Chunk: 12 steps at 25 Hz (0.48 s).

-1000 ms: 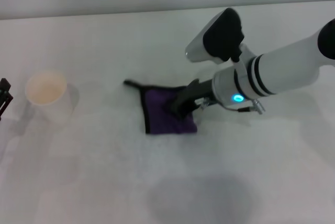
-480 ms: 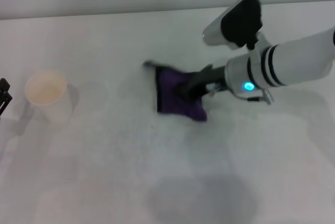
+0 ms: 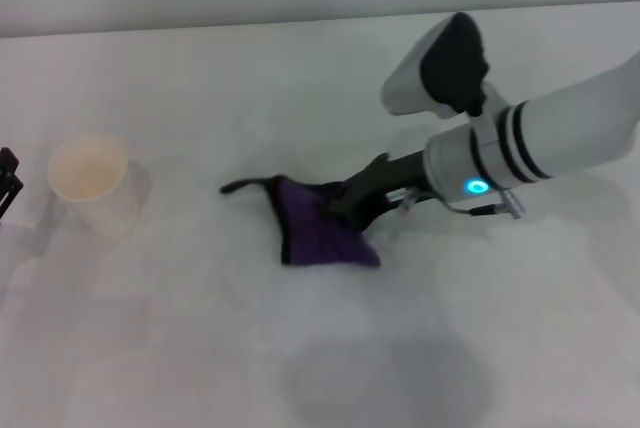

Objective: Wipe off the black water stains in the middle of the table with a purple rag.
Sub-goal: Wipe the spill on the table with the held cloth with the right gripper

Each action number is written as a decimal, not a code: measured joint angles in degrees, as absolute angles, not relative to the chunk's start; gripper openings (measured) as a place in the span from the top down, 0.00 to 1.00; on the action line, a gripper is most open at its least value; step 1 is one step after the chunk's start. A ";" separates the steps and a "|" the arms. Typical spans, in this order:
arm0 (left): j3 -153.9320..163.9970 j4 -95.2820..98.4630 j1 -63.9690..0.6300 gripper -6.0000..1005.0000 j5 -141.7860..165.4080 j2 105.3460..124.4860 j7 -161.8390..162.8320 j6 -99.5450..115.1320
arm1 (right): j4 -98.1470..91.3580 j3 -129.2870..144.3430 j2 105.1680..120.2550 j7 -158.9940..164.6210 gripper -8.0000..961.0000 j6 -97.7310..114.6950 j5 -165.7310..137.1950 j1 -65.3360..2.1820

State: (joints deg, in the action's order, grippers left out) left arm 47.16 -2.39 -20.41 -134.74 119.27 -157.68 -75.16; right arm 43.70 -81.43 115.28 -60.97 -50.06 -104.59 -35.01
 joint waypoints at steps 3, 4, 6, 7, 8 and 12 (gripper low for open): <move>47.18 -2.37 -20.40 0.12 -134.74 119.27 -157.68 -75.31 | 43.44 -82.70 114.44 -61.00 0.88 -47.94 -105.05 -33.91; 47.19 -2.37 -20.36 0.12 -134.74 119.29 -157.68 -75.39 | 43.54 -83.68 114.24 -61.00 0.88 -47.79 -105.63 -33.45; 47.19 -2.37 -20.28 0.12 -134.74 119.32 -157.68 -75.49 | 44.28 -86.21 114.12 -60.99 0.87 -47.90 -108.21 -32.68; 47.20 -2.37 -20.26 0.12 -134.74 119.35 -157.68 -75.55 | 44.67 -87.41 114.13 -60.93 0.87 -48.07 -109.78 -32.44; 47.20 -2.37 -20.25 0.12 -134.74 119.36 -157.68 -75.63 | 45.27 -90.34 114.16 -60.62 0.87 -48.19 -113.68 -32.27; 47.20 -2.37 -20.25 0.12 -134.74 119.36 -157.68 -75.74 | 46.04 -94.92 114.32 -60.42 0.86 -48.82 -118.24 -32.27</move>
State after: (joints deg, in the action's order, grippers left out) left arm 47.20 -2.37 -20.25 -134.74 119.36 -157.68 -75.74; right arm 46.04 -94.92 114.32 -60.42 -48.82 -118.24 -32.27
